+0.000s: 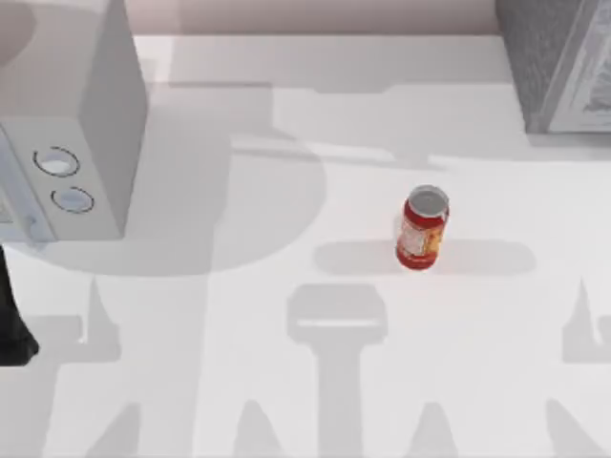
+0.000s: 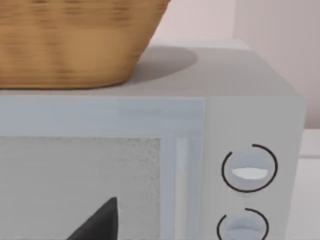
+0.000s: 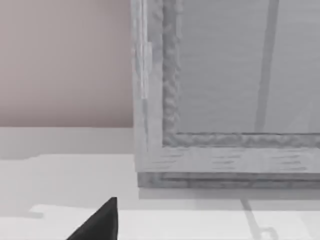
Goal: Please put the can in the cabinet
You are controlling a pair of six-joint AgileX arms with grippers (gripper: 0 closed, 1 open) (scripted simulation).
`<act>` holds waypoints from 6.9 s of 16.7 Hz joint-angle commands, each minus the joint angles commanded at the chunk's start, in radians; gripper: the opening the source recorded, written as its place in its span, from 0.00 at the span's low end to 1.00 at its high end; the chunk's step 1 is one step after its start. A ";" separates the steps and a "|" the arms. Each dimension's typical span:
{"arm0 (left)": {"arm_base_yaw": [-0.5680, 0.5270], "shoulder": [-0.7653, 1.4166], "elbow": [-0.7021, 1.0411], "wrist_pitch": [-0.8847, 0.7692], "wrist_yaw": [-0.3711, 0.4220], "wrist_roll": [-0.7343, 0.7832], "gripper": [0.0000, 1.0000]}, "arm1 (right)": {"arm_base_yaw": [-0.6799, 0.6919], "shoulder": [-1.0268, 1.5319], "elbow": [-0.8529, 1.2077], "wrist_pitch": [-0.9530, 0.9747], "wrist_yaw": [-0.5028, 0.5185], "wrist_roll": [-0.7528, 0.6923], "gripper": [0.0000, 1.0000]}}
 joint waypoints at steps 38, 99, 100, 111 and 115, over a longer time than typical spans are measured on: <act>0.000 0.000 0.000 0.000 0.000 0.000 1.00 | 0.766 2.172 0.497 1.618 0.813 0.042 1.00; 0.000 0.000 0.000 0.000 0.000 0.000 1.00 | 0.725 2.476 0.757 1.717 0.763 0.010 0.00; 0.000 0.000 0.000 0.000 0.000 0.000 1.00 | 0.725 2.476 0.757 1.717 0.763 0.010 0.00; 0.000 0.000 0.000 0.000 0.000 0.000 1.00 | 0.724 2.423 0.752 1.670 0.758 0.013 0.00; 0.000 0.000 0.000 0.000 0.000 0.000 1.00 | 0.725 2.325 0.746 1.579 0.756 0.014 0.00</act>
